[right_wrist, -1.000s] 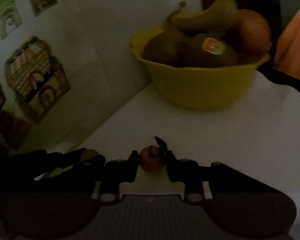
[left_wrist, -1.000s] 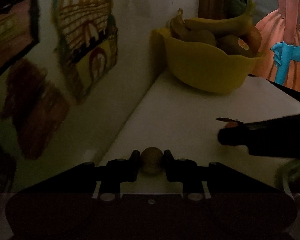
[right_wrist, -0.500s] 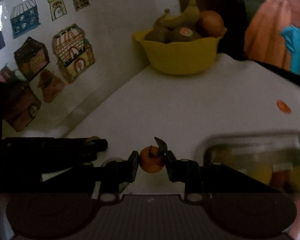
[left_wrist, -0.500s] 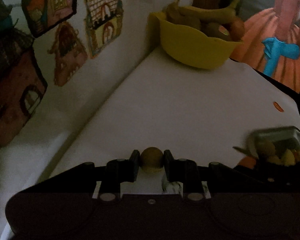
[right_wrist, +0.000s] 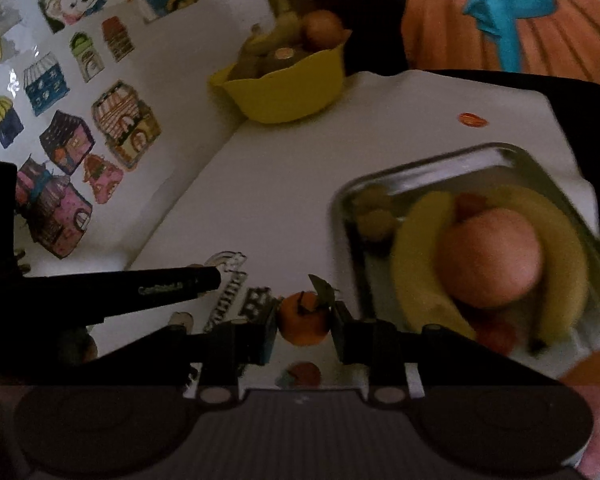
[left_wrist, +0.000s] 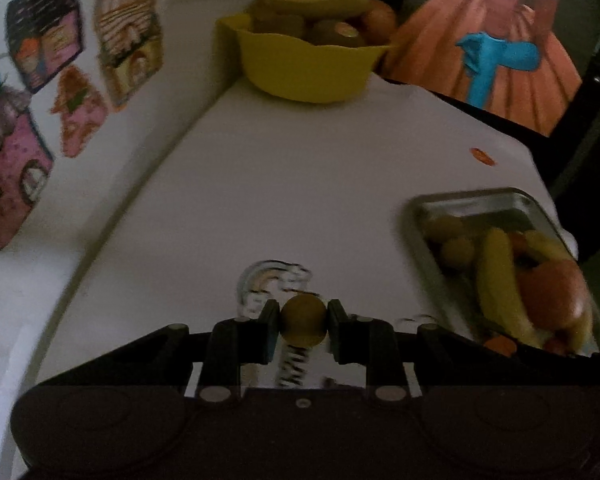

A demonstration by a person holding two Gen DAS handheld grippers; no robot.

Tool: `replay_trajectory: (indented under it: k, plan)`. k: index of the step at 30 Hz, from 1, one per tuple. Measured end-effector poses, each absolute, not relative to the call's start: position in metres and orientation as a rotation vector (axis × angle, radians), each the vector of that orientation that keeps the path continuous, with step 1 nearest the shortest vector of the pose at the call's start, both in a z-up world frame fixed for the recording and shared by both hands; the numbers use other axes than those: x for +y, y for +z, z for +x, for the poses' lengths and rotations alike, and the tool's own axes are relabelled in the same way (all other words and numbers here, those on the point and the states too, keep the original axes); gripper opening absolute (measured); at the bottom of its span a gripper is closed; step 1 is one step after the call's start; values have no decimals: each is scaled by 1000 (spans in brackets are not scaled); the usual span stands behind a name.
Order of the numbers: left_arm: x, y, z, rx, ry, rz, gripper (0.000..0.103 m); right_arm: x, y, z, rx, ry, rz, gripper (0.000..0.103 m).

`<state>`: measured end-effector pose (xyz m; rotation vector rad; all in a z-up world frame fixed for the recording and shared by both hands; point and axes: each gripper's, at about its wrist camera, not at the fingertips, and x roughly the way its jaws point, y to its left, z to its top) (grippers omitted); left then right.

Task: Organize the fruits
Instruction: 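Carry the tomato and kiwi over the metal tray and lower them in, then open both tools to release the tomato and kiwi into the tray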

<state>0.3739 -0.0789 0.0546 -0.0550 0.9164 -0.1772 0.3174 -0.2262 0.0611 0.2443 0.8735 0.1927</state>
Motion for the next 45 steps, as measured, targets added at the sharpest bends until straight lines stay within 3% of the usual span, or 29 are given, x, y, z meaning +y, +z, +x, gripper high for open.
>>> replay_trajectory:
  k: [23,45]
  plan:
    - [-183,84,332,911,-340,6,27,-326,96,267,808,20,271,33]
    - [-220,53,292,985,-136,-49,27,-377,79,280,858,148,167,33]
